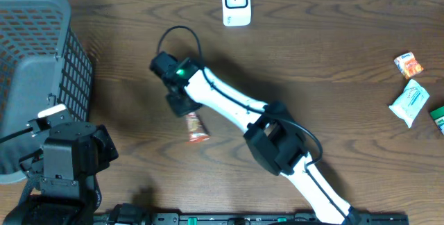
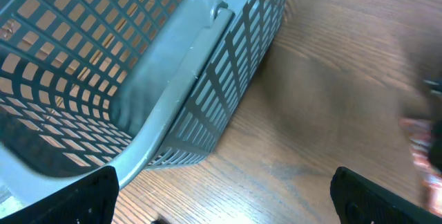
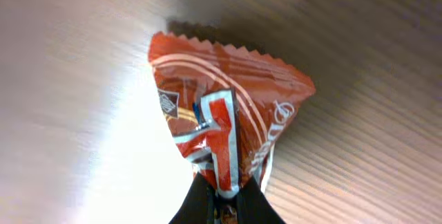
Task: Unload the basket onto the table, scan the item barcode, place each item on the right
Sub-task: 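Grasp the TOP bar and lift it toward the scanner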
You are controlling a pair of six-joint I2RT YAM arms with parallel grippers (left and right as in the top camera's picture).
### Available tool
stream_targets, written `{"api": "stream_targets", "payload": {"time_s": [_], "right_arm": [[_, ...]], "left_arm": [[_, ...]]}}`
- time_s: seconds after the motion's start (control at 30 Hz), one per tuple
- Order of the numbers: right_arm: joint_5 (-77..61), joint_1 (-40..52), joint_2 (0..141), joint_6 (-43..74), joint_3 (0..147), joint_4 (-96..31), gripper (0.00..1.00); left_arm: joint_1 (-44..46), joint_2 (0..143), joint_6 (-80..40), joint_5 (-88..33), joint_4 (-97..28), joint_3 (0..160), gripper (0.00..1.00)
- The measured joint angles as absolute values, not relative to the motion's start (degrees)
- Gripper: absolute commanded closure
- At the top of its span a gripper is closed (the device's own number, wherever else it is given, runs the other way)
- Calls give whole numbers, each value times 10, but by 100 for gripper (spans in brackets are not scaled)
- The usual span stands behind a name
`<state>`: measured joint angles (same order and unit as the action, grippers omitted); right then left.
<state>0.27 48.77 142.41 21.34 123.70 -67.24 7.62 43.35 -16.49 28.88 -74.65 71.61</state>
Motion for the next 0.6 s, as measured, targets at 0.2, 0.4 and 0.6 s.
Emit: {"api": "stream_targets", "payload": {"time_s": [0.2, 0.4, 0.6], "right_arm": [[126, 429, 1423, 237, 1231, -816, 99], [180, 383, 1423, 249, 1229, -840, 28], [148, 382, 1421, 248, 1229, -863, 4]], "left_arm": [[76, 434, -165, 289, -746, 716, 2], [76, 434, -165, 289, -747, 716, 2], [76, 434, -165, 289, -747, 716, 2]]}}
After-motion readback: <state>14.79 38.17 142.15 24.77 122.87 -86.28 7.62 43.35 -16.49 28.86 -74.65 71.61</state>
